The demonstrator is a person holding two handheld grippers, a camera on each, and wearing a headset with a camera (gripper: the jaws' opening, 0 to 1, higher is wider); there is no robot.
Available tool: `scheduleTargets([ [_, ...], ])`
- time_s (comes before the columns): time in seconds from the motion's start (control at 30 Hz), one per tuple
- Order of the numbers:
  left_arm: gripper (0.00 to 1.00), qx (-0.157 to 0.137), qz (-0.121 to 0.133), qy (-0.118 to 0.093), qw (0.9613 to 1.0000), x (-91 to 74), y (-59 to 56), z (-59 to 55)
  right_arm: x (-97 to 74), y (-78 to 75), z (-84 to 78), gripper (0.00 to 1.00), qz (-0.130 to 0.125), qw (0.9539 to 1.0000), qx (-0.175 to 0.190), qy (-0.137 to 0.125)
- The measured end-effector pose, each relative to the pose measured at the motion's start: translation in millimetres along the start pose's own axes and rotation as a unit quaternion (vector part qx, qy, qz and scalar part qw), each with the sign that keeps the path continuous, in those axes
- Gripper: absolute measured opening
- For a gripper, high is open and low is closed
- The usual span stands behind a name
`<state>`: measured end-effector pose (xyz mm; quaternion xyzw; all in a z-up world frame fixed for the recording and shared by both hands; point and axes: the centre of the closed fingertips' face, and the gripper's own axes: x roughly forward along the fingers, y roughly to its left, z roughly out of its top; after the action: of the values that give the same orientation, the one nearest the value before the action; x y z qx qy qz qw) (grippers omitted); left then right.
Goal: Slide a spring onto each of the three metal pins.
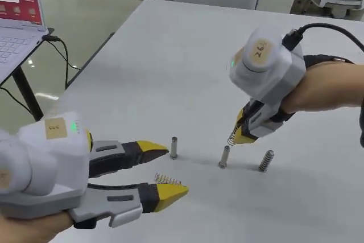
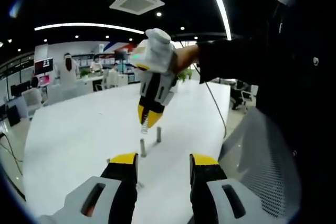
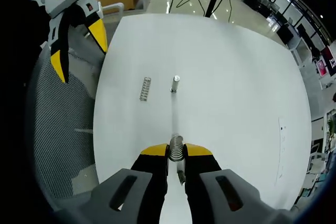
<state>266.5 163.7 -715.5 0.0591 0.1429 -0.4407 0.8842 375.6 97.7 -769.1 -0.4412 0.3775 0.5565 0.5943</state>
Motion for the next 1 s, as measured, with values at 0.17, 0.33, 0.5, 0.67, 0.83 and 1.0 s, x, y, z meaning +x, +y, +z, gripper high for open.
scheduleTargets([
  [0.17,0.32,-0.001,-0.002,0.004,1.0000,0.1,0.4,-2.4,10.2,-1.6,-3.6,0.08,0.005,0.9999,0.003,0.009],
  [0.33,0.31,-0.002,-0.005,0.005,1.0000,0.0,0.1,-4.1,16.9,-6.1,-4.6,0.08,0.009,0.9998,0.004,0.015],
  [0.5,0.31,-0.003,-0.007,0.006,1.0000,-0.3,0.0,-4.6,20.2,-4.2,-4.0,0.08,0.014,0.9997,0.005,0.020],
  [0.67,0.30,-0.003,-0.007,0.005,1.0000,-1.1,0.0,-4.7,23.7,-2.4,-6.4,0.08,0.017,0.9994,0.005,0.028],
  [0.83,0.30,-0.003,-0.006,0.003,1.0000,-1.3,0.0,-4.1,28.4,-1.7,-7.3,0.08,0.020,0.9993,0.006,0.033],
  [1.0,0.29,-0.003,-0.006,0.004,1.0000,-0.8,0.1,-3.9,38.5,-1.6,-10.0,0.08,0.021,0.9989,0.002,0.043],
])
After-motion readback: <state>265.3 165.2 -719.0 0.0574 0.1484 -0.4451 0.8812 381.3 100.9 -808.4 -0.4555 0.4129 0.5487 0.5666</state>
